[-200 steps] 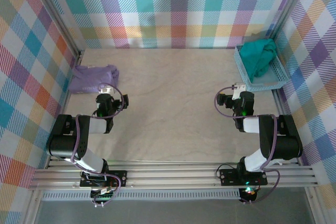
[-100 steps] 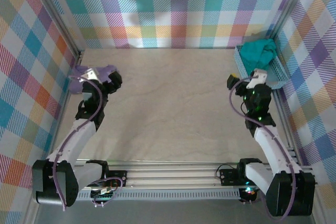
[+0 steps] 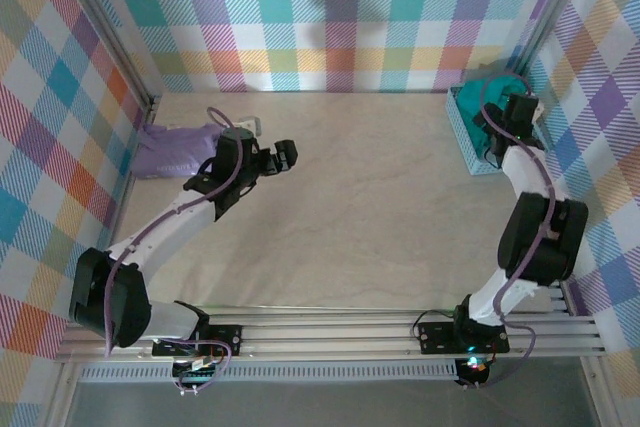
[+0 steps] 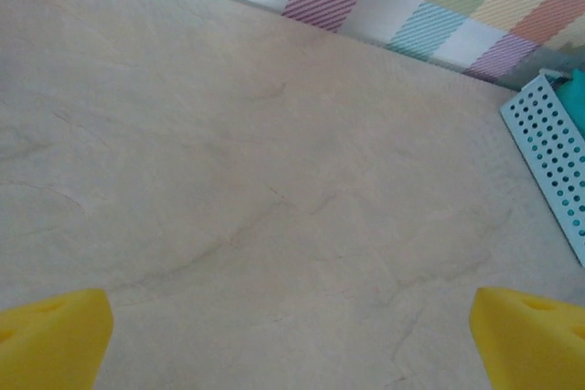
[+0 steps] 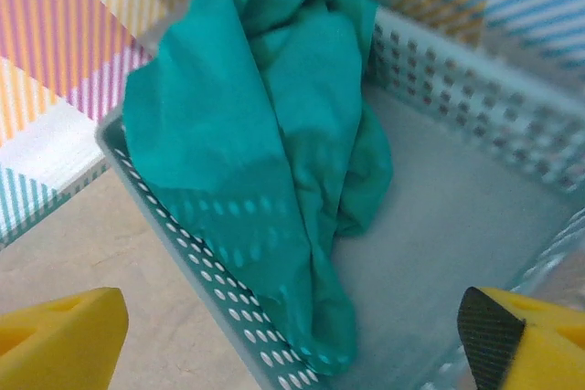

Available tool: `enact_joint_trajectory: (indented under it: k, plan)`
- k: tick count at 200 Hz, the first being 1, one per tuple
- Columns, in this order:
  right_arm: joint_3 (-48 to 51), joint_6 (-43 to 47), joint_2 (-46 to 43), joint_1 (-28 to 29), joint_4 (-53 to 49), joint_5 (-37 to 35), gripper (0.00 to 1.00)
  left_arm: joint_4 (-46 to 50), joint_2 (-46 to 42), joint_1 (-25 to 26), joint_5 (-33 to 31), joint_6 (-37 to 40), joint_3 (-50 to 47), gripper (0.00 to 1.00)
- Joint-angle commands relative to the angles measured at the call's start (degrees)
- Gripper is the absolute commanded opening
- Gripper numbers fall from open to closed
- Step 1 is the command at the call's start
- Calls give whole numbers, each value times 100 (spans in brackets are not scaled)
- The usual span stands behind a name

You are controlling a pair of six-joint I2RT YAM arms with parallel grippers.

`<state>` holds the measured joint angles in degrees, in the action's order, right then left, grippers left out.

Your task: Fold the inside-out t-shirt

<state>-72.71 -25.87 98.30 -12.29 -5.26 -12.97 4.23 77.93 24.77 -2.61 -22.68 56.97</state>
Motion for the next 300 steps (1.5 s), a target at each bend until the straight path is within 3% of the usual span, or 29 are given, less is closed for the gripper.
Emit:
enact_joint_trajectory:
  k: [1,45,93,117,141,158,179,210,237,258,300]
  plan:
    - [-446,-796,539,31,92,169,90,166,119,139,-51,88,197,100]
    - [-1459,-1748,1898,34,267,211,86,140,262,347,1,20,229,100]
    - [-2750,-2117,3136,33,127,517,82,166,253,449,-65,26,251,100]
    - [-3176,-2109,3526,49,253,616,65,238,287,457,-62,64,295,100]
    - [-3321,-2046,3610,60,503,663,34,298,351,467,18,54,306,100]
    - [-3030,-2106,3257,56,823,787,16,322,383,486,71,11,288,100]
    - [-1954,-2533,2331,72,1789,809,1,307,397,548,151,-61,258,100]
    - [-338,-2843,617,233,3110,338,0,281,368,668,210,-119,218,100]
    - [302,-2671,-711,408,3593,172,0,298,264,734,195,-167,187,100]
    - [439,-2287,-1705,663,3414,545,0,370,58,739,-19,-238,92,100]
    - [190,-1686,-2912,1530,2186,1950,0,725,-806,668,-1464,-161,-244,100]
